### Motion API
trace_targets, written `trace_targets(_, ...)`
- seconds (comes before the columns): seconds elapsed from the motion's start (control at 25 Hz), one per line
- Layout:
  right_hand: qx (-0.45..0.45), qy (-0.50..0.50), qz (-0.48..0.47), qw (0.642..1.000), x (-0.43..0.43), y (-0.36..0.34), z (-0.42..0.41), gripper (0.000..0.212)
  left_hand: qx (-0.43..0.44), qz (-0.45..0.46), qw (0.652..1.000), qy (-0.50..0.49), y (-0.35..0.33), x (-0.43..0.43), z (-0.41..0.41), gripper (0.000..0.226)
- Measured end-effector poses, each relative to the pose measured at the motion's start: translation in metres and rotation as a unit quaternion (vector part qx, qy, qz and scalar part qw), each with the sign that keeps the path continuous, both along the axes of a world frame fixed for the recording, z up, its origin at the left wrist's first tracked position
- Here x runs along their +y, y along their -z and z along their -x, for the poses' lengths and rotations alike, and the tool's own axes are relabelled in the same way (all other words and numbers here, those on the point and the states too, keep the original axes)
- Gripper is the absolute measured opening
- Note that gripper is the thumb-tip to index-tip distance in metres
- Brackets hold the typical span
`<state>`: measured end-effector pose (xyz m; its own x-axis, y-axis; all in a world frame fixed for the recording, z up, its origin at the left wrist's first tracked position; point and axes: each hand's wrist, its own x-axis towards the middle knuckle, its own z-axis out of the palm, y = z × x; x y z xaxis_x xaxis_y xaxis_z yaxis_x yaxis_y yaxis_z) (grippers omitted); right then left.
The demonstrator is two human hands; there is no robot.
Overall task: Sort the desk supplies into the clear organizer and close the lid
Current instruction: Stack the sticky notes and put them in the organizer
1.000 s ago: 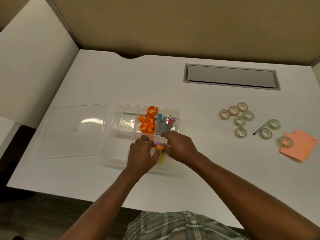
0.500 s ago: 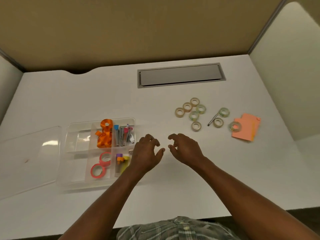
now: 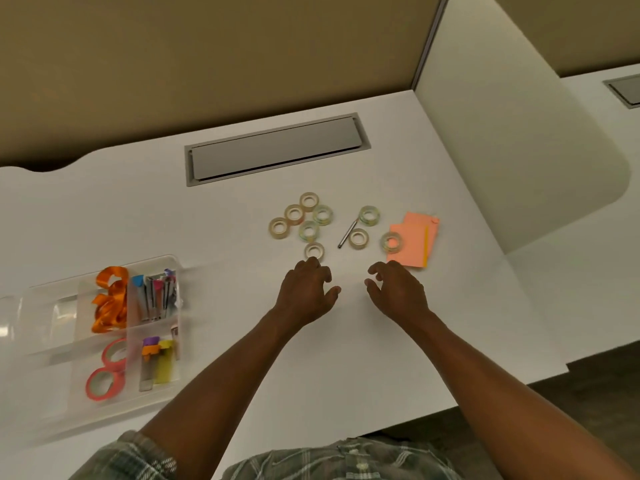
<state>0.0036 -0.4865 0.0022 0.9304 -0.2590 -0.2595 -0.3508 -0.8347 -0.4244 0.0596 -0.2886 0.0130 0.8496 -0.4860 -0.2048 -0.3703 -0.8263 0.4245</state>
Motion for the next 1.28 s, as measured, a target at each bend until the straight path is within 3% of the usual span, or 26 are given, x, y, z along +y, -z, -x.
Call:
trace_targets(0.16, -0.027, 0.169, -0.037, 0.985, -0.052, 0.006, -0.005, 0.031, 0.023, -0.004, 0.998, 0.052, 0.004, -0.048, -0.001, 0.043)
trace_targets(0.32, 0.01, 0.321, -0.117, 0.94, -0.087, 0.012, -0.02, 0.044, 0.052, -0.049, 0.99, 0.124, 0.009, -0.09, 0.001, 0.06)
trace_targets(0.48, 0.045, 0.358, -0.166, 0.918, -0.09, 0.016, -0.034, 0.055, 0.074, -0.048, 0.989, 0.122, 0.014, -0.114, 0.003, 0.059)
trace_targets(0.64, -0.011, 0.397, -0.221, 0.891, -0.075, 0.017, -0.04, 0.048, 0.072, 0.009, 0.995, 0.07, 0.014, -0.121, 0.004, 0.054)
trace_targets(0.84, -0.128, 0.323, -0.212, 0.913, -0.056, -0.004, -0.029, 0.062, 0.108, 0.138, 0.979, -0.103, -0.003, -0.127, -0.005, 0.046)
trace_targets(1.04, -0.224, 0.153, -0.146, 0.951, -0.03, -0.018, -0.014, 0.028, 0.301, 0.3, 0.867, -0.259, -0.018, -0.129, -0.019, 0.05)
trace_targets(1.16, -0.207, 0.079, -0.16, 0.962, -0.024, -0.016, -0.009, 0.022, 0.349, 0.366, 0.804, -0.315, -0.015, -0.125, -0.024, 0.034)
trace_targets(1.28, -0.2, 0.017, -0.169, 0.965, -0.026, -0.01, -0.006, 0.023, 0.325, 0.371, 0.799, -0.345, -0.008, -0.117, -0.025, 0.017)
